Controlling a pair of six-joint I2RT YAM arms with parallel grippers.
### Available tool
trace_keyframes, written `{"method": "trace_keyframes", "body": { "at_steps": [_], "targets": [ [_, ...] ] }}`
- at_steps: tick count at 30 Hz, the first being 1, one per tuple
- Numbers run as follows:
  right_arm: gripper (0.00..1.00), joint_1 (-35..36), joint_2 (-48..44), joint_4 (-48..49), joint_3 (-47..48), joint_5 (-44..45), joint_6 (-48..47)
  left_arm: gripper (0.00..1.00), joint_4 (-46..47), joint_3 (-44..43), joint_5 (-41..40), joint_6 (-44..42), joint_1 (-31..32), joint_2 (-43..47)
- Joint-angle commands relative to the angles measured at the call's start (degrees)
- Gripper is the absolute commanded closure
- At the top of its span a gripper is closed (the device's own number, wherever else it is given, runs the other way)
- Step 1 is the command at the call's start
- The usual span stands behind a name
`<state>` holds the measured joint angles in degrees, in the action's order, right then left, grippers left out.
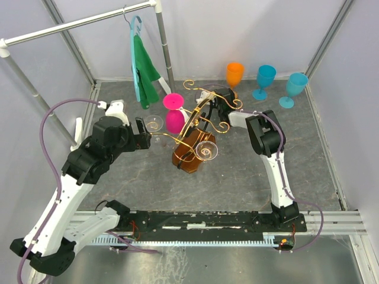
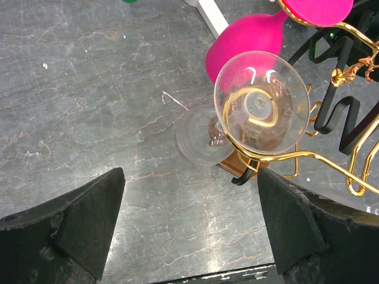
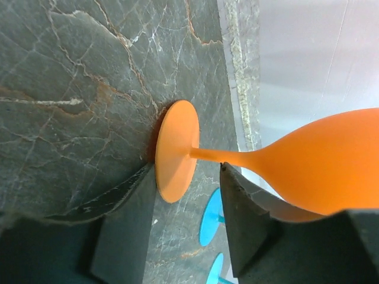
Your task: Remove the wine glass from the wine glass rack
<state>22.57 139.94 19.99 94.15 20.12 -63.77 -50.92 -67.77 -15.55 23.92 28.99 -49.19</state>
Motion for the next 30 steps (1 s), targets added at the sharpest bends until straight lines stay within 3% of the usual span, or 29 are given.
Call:
{"method": "trace_keyframes", "body": {
  "at_steps": [1,13,21,30],
  "targets": [
    [0.4,1.0,0.8,-12.4,-3.2,-2.5,3.7,0.01,0.7,0.3,1.0,-1.8,0.0,1.3],
    [0.36,1.8,-6.0,-13.2,-12.2,-0.9,5.9,0.01,0.4,1.0,2.8,-2.3,0.0,4.0],
    [0.36,2.3,-14.5,-14.0,-21.0,0.0,12.8,0.01,0.1,1.4,3.5,-1.3,0.0,6.6],
    [0.38,3.0,-24.2,-40.2,-22.5,-2.2,23.8,0.01,0.6,0.9,4.0,-1.0,0.0,7.2]
  ]
}}
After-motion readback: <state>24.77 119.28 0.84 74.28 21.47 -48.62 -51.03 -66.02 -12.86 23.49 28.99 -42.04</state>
